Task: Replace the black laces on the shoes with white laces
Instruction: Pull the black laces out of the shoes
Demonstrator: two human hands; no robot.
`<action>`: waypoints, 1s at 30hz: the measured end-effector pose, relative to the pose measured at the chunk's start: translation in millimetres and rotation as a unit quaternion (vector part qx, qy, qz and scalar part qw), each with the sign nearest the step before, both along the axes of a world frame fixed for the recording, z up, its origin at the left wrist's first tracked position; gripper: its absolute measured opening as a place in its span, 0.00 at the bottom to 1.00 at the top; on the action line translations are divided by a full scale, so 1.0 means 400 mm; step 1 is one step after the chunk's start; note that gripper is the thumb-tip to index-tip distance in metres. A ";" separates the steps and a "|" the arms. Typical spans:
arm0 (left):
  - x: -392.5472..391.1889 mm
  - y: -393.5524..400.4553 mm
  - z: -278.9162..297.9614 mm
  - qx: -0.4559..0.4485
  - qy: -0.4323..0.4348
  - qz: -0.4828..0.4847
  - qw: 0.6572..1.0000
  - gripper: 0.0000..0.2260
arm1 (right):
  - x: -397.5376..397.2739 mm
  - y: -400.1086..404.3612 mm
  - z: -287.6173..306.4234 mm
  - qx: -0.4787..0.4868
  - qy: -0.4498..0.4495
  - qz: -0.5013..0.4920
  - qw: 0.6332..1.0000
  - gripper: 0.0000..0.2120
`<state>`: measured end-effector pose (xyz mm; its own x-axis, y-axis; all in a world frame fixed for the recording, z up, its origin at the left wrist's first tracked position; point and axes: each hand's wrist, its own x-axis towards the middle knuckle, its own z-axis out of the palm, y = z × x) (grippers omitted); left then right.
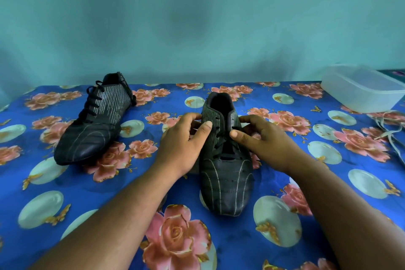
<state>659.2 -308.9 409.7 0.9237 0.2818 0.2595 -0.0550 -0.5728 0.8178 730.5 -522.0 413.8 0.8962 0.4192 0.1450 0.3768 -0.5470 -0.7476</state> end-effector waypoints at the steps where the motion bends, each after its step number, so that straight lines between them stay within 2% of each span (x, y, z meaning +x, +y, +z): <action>1: 0.000 0.002 0.001 -0.012 -0.004 -0.004 1.000 0.25 | -0.002 0.003 -0.001 0.007 0.001 0.000 1.000 0.36; 4: 0.000 -0.002 0.001 -0.022 -0.012 -0.024 0.999 0.21 | -0.008 0.010 -0.001 0.020 -0.004 -0.004 1.000 0.30; 8: 0.002 -0.004 -0.006 -0.012 -0.008 -0.050 0.999 0.26 | -0.013 0.023 0.006 0.024 -0.017 -0.013 0.999 0.24; 12: 0.012 0.006 -0.023 0.002 0.005 -0.061 0.998 0.27 | -0.005 0.017 0.000 0.021 -0.007 -0.009 1.000 0.30; 17: 0.011 0.006 -0.021 -0.020 0.020 -0.072 0.997 0.35 | 0.005 0.001 0.003 0.003 -0.080 -0.039 0.996 0.35; 21: -0.003 -0.009 -0.016 -0.006 -0.002 -0.154 0.988 0.42 | -0.011 0.004 0.024 0.062 -0.176 -0.010 0.982 0.18; 27: 0.002 -0.012 -0.024 0.007 0.022 -0.187 0.982 0.43 | -0.005 0.015 0.012 0.074 -0.231 0.020 0.970 0.04; 30: 0.003 -0.009 -0.027 0.010 0.025 -0.184 0.982 0.43 | -0.009 0.017 0.012 0.064 -0.221 0.029 0.973 0.04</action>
<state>660.3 -312.6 398.9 0.9738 -0.0793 0.2131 -0.2218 -0.5374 0.8137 726.9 -515.1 418.5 0.7091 0.4210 0.5657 0.7051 -0.4281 -0.5653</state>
